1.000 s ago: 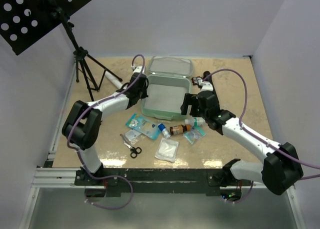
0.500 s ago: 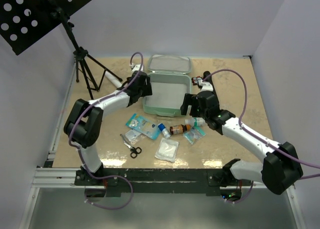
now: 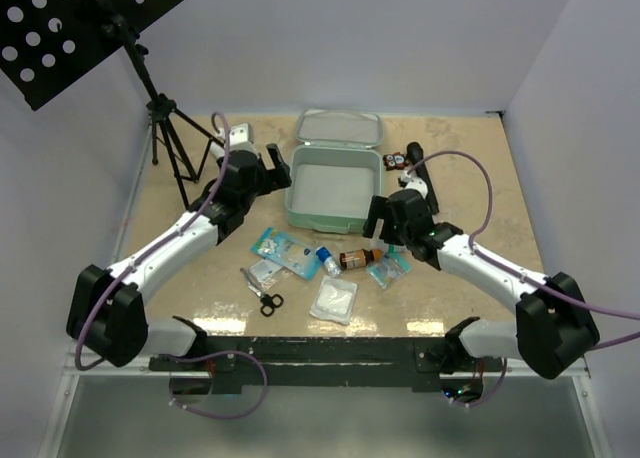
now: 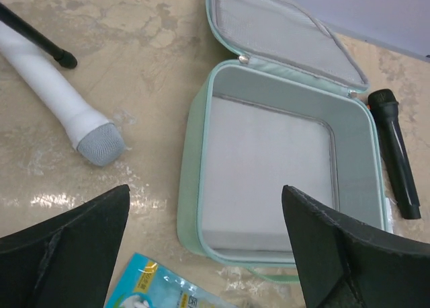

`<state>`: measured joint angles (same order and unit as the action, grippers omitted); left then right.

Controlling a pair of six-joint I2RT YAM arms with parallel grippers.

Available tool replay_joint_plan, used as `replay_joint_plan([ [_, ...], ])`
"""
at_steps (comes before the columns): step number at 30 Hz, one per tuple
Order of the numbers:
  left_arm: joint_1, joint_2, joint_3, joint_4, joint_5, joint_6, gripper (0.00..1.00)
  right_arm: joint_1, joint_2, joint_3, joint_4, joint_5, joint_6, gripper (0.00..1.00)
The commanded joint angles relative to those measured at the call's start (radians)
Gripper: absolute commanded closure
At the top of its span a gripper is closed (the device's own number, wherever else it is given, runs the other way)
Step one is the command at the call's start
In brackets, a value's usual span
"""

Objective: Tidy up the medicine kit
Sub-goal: Adjust the medicine box at the center of the board, then pick up the pill bottle at the center of the board.

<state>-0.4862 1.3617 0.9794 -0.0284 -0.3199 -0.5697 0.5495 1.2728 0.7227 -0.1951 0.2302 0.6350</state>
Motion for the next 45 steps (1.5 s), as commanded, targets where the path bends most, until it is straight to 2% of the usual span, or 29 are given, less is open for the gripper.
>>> replay_joint_plan([
  [1, -0.02, -0.079, -0.129, 0.062, 0.074, -0.084, 0.0, 0.01, -0.062, 0.001, -0.041, 0.055, 0.072, 0.02],
  [6, -0.028, -0.2, -0.274, 0.108, 0.157, -0.165, 0.0, 0.079, -0.168, -0.006, -0.104, 0.084, 0.11, 0.13],
  [10, -0.043, -0.242, -0.34, 0.159, 0.246, -0.199, 0.0, 0.17, -0.188, -0.043, -0.099, 0.041, 0.199, 0.2],
  [14, -0.169, -0.208, -0.335, 0.186, 0.239, -0.194, 0.0, 0.196, -0.2, -0.104, -0.043, -0.025, 0.281, 0.22],
  [17, -0.218, -0.19, -0.338, 0.196, 0.216, -0.197, 0.0, 0.196, -0.217, -0.134, -0.02, -0.028, 0.318, 0.22],
  [22, -0.226, -0.197, -0.335, 0.16, 0.177, -0.151, 0.0, 0.196, -0.233, -0.14, -0.009, -0.008, 0.305, 0.21],
  [29, -0.206, -0.256, -0.266, -0.04, 0.056, -0.139, 0.0, 0.196, -0.213, -0.065, -0.046, 0.018, 0.25, 0.15],
  [31, -0.177, -0.297, -0.254, -0.08, 0.062, -0.151, 0.0, 0.196, -0.225, -0.045, -0.041, 0.0, 0.232, 0.13],
  [37, -0.077, -0.414, -0.309, -0.051, 0.22, -0.173, 0.0, 0.196, -0.263, 0.001, -0.066, 0.011, 0.192, 0.08],
  [41, -0.065, -0.449, -0.329, -0.113, 0.145, -0.252, 0.0, 0.194, -0.309, 0.0, -0.052, 0.038, 0.177, 0.07],
  [45, -0.049, -0.449, -0.306, -0.12, 0.211, -0.227, 0.0, 0.196, -0.317, 0.007, -0.032, 0.072, 0.175, 0.04],
])
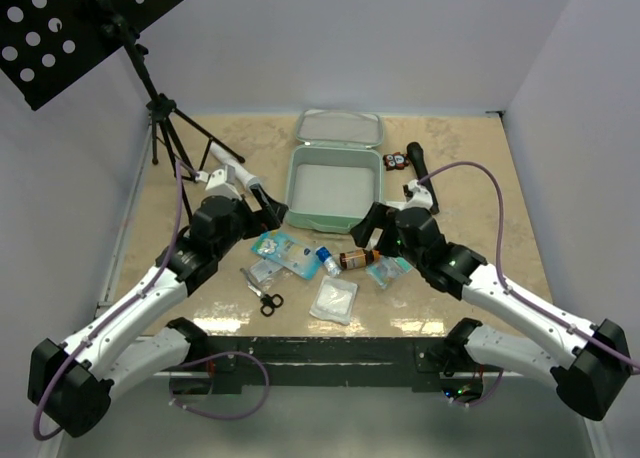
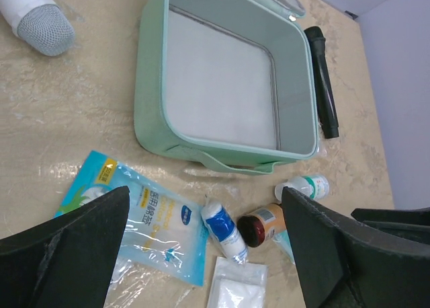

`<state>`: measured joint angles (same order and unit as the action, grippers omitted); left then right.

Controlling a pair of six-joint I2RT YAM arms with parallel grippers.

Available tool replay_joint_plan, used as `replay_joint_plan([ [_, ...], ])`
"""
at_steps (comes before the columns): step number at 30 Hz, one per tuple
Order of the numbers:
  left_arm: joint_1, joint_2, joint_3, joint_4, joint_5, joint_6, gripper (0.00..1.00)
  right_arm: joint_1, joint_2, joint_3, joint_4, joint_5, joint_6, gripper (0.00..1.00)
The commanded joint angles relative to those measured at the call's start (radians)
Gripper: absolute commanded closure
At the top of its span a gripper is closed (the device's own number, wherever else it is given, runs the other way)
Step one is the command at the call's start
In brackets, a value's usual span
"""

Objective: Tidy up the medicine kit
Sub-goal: Pick up the pill bottle at the center of the board.

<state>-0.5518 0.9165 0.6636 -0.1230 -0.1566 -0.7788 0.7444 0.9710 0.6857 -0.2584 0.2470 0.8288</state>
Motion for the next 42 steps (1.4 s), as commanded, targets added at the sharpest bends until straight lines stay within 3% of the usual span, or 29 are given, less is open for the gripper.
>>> replay_joint_plan([
  [1, 0.016, -0.004, 0.016, -0.011, 0.064, -0.005, 0.0, 0.0, -0.012, 0.048, 0.037, 0.055, -0.017, 0.04],
  [12, 0.016, -0.019, 0.011, 0.016, 0.109, 0.035, 0.02, 0.0, -0.012, 0.135, -0.005, 0.118, -0.036, 0.02],
  [20, 0.016, -0.084, -0.079, 0.089, 0.152, 0.035, 0.02, 0.0, -0.127, 0.012, 0.083, 0.075, -0.026, 0.02],
  [29, 0.009, 0.014, -0.099, 0.204, 0.287, 0.078, 0.07, 0.0, -0.195, -0.025, 0.031, 0.066, -0.033, 0.02],
  [37, -0.112, 0.122, -0.065, 0.203, 0.184, 0.128, 0.11, 0.0, -0.224, -0.133, 0.019, 0.002, 0.064, 0.09],
  [42, -0.126, 0.16, -0.073, 0.218, 0.16, 0.121, 0.14, 0.0, -0.158, -0.12, -0.027, 0.06, 0.111, 0.1],
])
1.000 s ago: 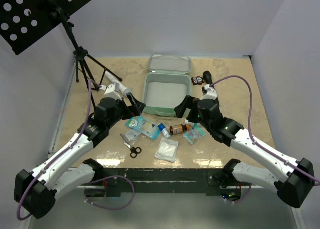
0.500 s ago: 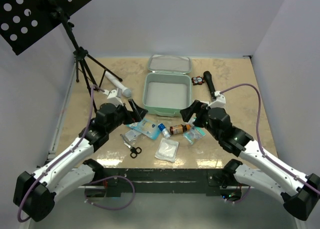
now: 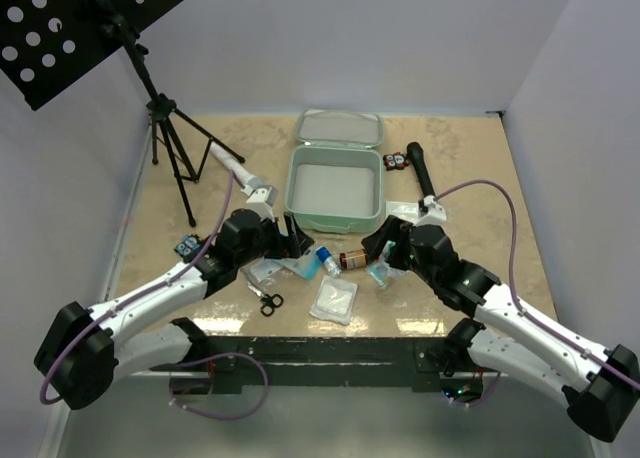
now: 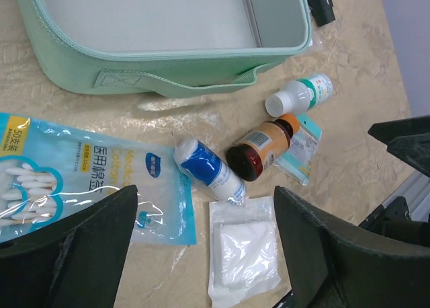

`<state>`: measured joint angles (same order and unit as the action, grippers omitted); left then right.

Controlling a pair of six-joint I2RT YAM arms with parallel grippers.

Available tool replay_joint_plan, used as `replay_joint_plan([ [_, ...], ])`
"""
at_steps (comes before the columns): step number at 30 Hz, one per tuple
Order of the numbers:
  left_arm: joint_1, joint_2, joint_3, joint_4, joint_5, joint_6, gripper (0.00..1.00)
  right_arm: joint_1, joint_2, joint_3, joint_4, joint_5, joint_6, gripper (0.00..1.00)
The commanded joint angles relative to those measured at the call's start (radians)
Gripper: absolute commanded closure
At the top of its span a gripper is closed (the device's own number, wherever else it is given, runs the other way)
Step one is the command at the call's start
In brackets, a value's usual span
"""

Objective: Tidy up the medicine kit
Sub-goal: Pick up the pill bottle at the center of the board.

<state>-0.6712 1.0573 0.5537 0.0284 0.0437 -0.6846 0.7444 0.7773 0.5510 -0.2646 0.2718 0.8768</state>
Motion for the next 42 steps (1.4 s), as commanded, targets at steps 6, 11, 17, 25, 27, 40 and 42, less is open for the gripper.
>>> replay_joint_plan([
  [6, -0.047, 0.134, 0.092, 0.056, -0.033, 0.082, 0.22, 0.0, -0.025, -0.086, 0.042, 0.007, 0.126, 0.12],
  [11, -0.079, 0.239, 0.124, 0.077, -0.028, 0.102, 0.29, -0.002, 0.035, -0.086, 0.059, 0.015, 0.113, 0.19],
  [17, -0.108, 0.351, 0.172, 0.131, -0.027, 0.088, 0.32, 0.0, 0.148, -0.092, 0.12, 0.018, 0.097, 0.22],
  [25, -0.119, 0.438, 0.245, 0.183, -0.024, 0.086, 0.36, -0.007, 0.281, -0.063, 0.221, 0.029, 0.106, 0.3],
  [27, -0.125, 0.457, 0.261, 0.18, -0.018, 0.088, 0.36, -0.023, 0.304, -0.063, 0.229, 0.023, 0.106, 0.32],
  [40, -0.171, 0.514, 0.261, 0.2, 0.007, 0.073, 0.38, -0.171, 0.346, -0.131, 0.361, -0.111, 0.033, 0.33],
  [42, -0.171, 0.501, 0.244, 0.206, 0.007, 0.062, 0.39, -0.175, 0.365, -0.131, 0.383, -0.135, 0.021, 0.33],
])
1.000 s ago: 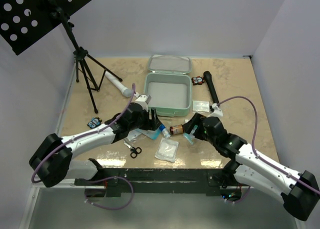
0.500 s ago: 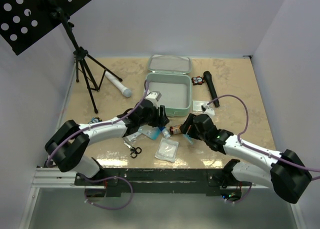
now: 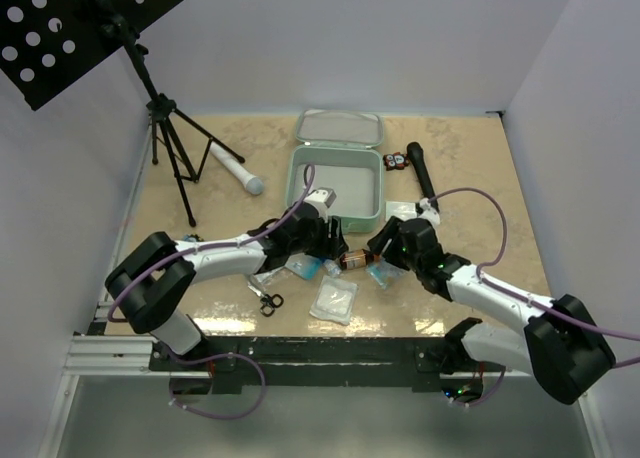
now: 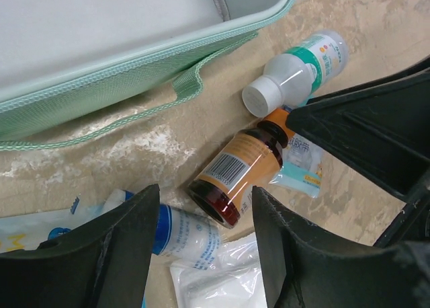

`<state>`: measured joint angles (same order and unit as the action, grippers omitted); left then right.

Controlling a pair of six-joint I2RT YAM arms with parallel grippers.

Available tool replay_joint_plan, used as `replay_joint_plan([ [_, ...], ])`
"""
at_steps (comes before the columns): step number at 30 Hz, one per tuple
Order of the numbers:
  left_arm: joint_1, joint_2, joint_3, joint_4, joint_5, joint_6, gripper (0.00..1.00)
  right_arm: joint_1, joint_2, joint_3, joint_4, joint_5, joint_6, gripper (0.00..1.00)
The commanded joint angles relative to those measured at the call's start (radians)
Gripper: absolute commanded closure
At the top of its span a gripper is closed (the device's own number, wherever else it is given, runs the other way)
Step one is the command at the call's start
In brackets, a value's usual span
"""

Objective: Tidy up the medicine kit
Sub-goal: Pick up the pill bottle at the center of the board.

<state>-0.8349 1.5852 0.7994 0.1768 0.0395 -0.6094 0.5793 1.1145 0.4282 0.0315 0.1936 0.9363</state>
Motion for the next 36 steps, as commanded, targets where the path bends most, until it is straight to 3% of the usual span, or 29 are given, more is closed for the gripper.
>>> replay_joint_plan([
  [1, -0.007, -0.03, -0.005, 0.062, 0.011, -0.015, 0.38, -0.01, 0.039, -0.008, 0.097, -0.072, -0.045, 0.33],
  [18, -0.013, -0.11, -0.134, 0.142, 0.088, -0.059, 0.39, -0.015, 0.188, -0.057, 0.261, -0.187, -0.062, 0.35],
  [22, -0.02, -0.103, -0.143, 0.141, 0.085, -0.059, 0.4, -0.015, 0.206, -0.066, 0.306, -0.221, -0.057, 0.39],
  [25, -0.02, -0.099, -0.147, 0.128, 0.08, -0.061, 0.41, -0.015, 0.191, -0.075, 0.321, -0.244, -0.057, 0.45],
  [30, -0.021, -0.097, -0.154, 0.118, 0.047, -0.066, 0.41, -0.015, 0.124, -0.08, 0.297, -0.255, -0.063, 0.46],
  [36, -0.02, -0.165, -0.141, 0.081, -0.035, -0.064, 0.41, -0.015, 0.051, -0.059, 0.167, -0.227, -0.073, 0.29],
])
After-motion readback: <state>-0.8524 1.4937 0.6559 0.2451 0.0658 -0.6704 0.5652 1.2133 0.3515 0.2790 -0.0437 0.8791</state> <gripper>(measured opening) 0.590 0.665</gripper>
